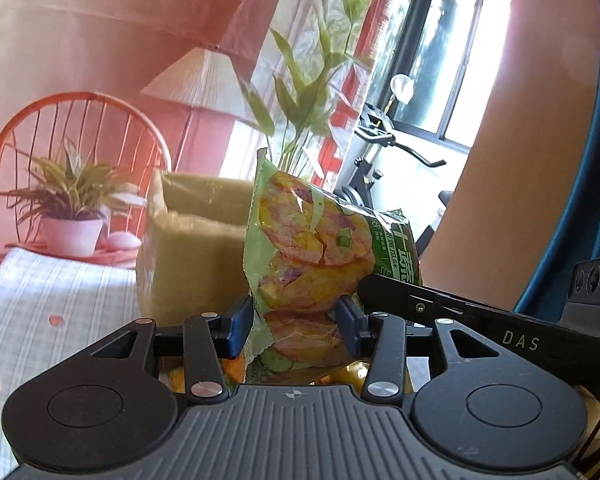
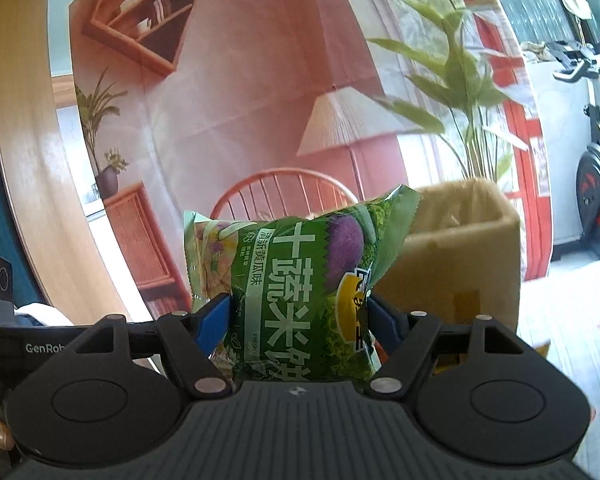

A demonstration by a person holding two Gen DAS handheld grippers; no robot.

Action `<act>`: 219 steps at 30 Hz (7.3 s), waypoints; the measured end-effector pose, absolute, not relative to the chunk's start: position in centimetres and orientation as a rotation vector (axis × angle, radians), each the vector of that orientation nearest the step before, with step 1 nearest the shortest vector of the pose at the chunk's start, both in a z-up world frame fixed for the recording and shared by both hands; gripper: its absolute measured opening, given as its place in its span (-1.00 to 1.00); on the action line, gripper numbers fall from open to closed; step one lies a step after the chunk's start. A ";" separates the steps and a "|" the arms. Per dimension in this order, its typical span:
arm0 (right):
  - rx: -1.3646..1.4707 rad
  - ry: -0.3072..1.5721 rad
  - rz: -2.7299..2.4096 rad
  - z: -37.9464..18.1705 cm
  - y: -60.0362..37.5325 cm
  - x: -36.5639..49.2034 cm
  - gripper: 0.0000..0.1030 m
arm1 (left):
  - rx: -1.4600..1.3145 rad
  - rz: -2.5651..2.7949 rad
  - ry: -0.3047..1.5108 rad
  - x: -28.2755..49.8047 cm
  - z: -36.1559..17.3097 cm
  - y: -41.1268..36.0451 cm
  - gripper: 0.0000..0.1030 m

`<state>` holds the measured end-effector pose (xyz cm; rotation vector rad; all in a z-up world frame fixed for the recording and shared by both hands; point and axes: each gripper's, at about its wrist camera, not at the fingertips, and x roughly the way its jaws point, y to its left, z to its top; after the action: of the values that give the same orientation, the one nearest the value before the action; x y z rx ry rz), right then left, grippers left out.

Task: Organize snacks
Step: 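Lift the green cracker bag with the right tool over the box, then open the right tool to drop the green bag into the box, then grasp the orange chip bag with the left tool while the right tool grasps the yellow bag, then carry both bags over the box with the left and right tools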

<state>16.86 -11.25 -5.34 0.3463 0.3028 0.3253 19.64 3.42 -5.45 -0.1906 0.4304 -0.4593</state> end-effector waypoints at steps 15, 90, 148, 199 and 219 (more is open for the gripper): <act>0.345 0.251 0.312 -2.0 -14.2 24.6 0.45 | -0.178 -0.486 0.416 27.7 -2.0 2.6 -0.04; 0.279 0.446 0.066 -11.2 -18.0 19.1 0.75 | -0.176 -0.423 0.637 29.8 -10.2 1.4 0.67; 0.412 0.615 0.097 -17.1 -19.4 18.3 0.66 | -0.095 -0.485 0.629 27.5 -12.1 1.3 -0.06; 0.144 0.305 0.152 0.3 -17.0 32.2 0.14 | -0.057 -0.448 0.316 33.5 0.1 5.1 -0.04; -0.015 0.466 -0.012 -4.5 -15.1 39.4 0.44 | 0.000 -0.391 0.545 39.6 -3.7 3.9 0.30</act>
<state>39.42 -15.08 -4.53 -0.0148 0.4657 -0.0118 39.56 3.87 -3.72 -0.0002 0.5451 -0.3907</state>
